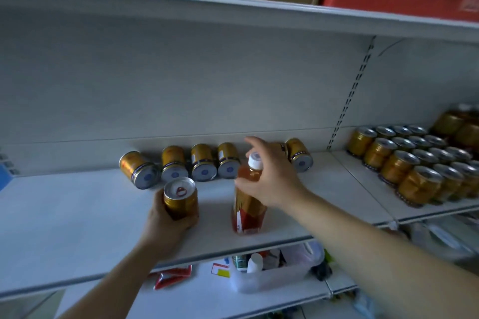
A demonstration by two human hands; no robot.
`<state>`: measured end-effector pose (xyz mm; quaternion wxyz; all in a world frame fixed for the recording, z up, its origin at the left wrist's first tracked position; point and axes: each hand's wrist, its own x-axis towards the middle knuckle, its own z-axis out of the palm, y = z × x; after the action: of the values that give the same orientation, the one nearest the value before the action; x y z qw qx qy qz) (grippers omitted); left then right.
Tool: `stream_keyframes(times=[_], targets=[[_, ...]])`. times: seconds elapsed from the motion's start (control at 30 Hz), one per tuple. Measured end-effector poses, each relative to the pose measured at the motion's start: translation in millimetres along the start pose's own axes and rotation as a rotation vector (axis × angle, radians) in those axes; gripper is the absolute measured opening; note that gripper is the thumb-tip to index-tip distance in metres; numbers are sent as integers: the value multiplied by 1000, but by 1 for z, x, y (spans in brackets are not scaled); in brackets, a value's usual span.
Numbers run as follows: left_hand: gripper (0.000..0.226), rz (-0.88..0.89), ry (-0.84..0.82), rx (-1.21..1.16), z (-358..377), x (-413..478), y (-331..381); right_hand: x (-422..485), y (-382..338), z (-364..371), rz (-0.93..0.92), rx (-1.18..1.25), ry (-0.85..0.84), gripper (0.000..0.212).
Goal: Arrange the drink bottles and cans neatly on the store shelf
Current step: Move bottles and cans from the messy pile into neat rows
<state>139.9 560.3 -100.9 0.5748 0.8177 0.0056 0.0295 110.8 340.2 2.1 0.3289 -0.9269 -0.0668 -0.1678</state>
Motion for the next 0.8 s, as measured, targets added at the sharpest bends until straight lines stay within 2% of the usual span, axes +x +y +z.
stream_keyframes(times=[0.07,0.1,0.2,0.27,0.33,0.4,0.47,0.57,0.67,0.8], targets=[[72,-29,-17,-38,-2,0,-4,-17,14,17,98,262,157,83],[75,-47,-32,-45,-3,0,-5,-25,20,24,152,371,180,82],[77,-85,-23,-87,-2,0,-4,-44,35,48,268,449,67,81],[74,-97,-13,-146,0,-2,1,-51,38,54,344,474,7,69],[59,-107,-44,-236,3,-7,11,-51,39,55,397,529,8,67],[42,-94,-110,-337,7,-13,22,-53,41,48,475,635,51,73],[43,-76,-183,-406,14,-17,33,-61,43,33,575,774,120,68],[41,-76,-320,-513,38,-25,51,-83,52,2,700,967,229,40],[36,-101,-471,-602,79,-38,77,-110,67,-36,776,1171,388,39],[48,-114,-639,-621,138,-67,116,-150,81,-106,739,1235,541,38]])
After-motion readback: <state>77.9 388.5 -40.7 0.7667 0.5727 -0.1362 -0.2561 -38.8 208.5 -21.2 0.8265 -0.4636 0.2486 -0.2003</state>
